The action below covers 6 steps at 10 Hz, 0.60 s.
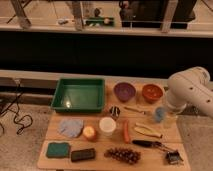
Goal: Place pepper in red bowl
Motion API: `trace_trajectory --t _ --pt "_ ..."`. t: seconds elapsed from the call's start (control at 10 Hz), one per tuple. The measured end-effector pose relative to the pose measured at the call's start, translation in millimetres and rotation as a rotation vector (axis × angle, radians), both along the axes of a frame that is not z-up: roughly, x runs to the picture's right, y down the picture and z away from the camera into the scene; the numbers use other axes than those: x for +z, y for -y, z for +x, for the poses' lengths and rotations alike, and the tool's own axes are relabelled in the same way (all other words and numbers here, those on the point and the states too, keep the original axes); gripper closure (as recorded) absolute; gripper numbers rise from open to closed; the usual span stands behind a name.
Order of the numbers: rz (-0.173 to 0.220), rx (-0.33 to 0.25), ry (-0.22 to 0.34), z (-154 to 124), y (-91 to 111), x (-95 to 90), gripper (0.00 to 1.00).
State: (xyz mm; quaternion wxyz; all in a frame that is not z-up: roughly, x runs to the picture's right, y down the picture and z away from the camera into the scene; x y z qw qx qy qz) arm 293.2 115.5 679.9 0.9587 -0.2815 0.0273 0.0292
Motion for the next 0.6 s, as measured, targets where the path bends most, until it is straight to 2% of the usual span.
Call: trace_trajectory --t 0.3,0.6 --pt "0.001 -0.002 0.002 -0.2 0.0 -0.1 0.20" --pt "0.004 -0.014 0.070 -8.0 0.4 -2.8 0.20"
